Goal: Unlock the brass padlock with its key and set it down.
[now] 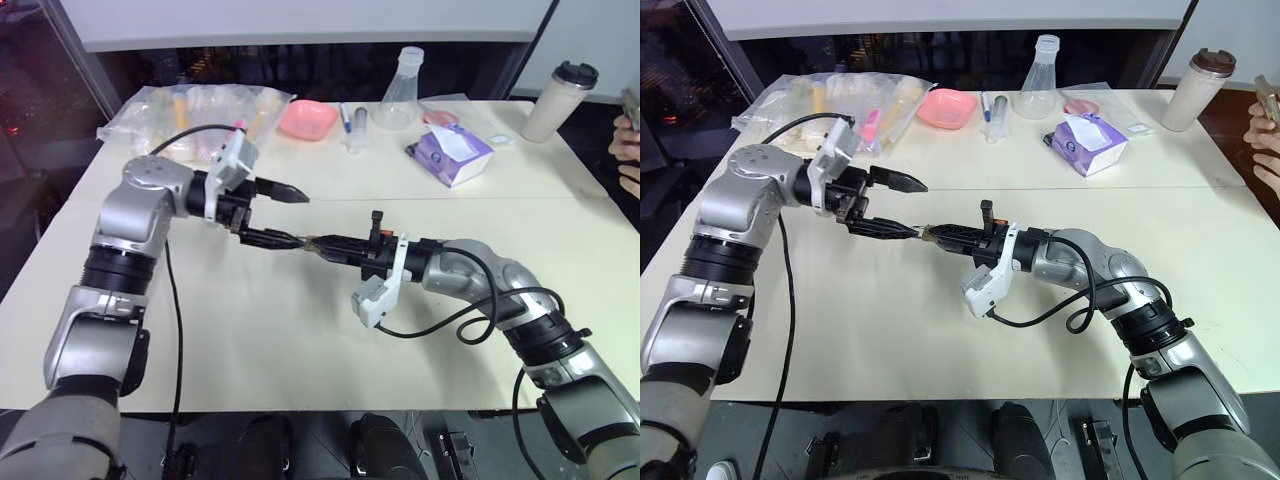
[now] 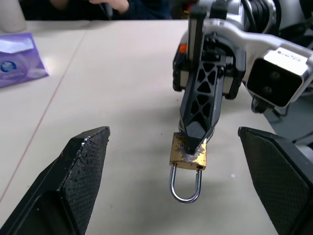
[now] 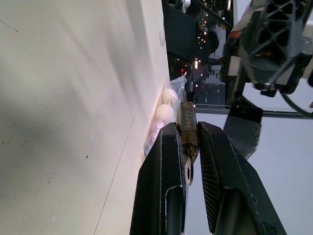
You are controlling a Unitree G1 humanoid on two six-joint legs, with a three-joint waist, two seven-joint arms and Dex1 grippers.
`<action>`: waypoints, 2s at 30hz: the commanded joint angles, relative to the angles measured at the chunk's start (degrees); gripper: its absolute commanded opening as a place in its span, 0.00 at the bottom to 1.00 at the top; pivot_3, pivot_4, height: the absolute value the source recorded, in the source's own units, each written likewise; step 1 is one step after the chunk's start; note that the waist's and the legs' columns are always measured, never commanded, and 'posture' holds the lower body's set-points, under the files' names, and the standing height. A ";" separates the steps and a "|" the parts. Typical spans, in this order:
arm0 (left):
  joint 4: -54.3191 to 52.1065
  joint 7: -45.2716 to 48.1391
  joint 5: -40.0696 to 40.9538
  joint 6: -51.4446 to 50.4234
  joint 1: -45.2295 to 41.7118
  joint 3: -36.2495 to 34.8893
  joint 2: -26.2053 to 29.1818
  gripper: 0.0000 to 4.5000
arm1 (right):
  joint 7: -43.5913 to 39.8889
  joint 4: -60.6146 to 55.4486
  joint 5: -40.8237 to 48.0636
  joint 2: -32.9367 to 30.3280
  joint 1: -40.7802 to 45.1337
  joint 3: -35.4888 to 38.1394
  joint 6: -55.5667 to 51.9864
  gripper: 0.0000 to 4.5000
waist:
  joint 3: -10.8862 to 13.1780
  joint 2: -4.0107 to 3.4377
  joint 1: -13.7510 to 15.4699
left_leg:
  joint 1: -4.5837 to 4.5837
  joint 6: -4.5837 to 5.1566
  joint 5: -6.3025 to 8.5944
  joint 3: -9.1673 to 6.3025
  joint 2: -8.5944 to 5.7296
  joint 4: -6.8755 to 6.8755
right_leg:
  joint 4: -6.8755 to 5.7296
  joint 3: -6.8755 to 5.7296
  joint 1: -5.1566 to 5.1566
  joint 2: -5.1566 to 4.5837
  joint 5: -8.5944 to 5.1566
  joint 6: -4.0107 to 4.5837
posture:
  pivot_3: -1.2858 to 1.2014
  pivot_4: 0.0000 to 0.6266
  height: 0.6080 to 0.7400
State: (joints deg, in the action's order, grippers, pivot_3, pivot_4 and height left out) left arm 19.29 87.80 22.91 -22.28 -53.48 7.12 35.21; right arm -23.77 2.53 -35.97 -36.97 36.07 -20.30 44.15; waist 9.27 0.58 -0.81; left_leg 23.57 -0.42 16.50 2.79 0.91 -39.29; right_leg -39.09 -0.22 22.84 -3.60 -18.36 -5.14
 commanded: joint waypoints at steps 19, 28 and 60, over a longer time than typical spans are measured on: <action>-2.61 -0.12 -5.37 7.92 5.50 2.37 0.90 0.01 | 0.10 -0.25 0.82 0.51 1.31 0.66 0.49 0.00 | 0.00 0.00 -0.01 | -0.01 -0.01 -0.01 0.01 0.01 0.00 | -0.03 0.01 0.01 0.01 0.00 0.00 | 0.52 0.24 0.81; 6.47 -2.88 -9.04 14.45 3.56 2.60 -3.11 0.01 | -0.38 -0.69 1.32 1.13 1.41 0.71 -0.02 0.00 | 0.00 0.00 -0.02 | -0.02 -0.01 -0.01 0.02 0.01 0.00 | -0.03 0.00 0.02 0.02 0.00 0.00 | 0.52 0.24 0.81; -10.31 -12.30 -6.45 7.37 23.29 -2.16 4.22 0.00 | 7.80 28.30 -8.62 8.75 5.37 -8.78 -2.81 0.22 | 0.00 0.00 -0.26 | -0.05 -0.02 -0.01 0.04 0.02 0.01 | -0.10 0.02 0.02 -0.04 0.00 0.01 | 0.52 0.24 0.81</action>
State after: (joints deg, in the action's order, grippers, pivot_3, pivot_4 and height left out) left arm 11.49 76.12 15.41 -14.35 -31.16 6.08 39.19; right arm -16.74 30.86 -44.27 -28.04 40.98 -28.44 40.16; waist 9.27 0.58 -1.07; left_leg 23.52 -0.44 16.49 2.82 0.93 -39.26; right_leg -39.21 -0.20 22.89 -3.66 -18.36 -5.13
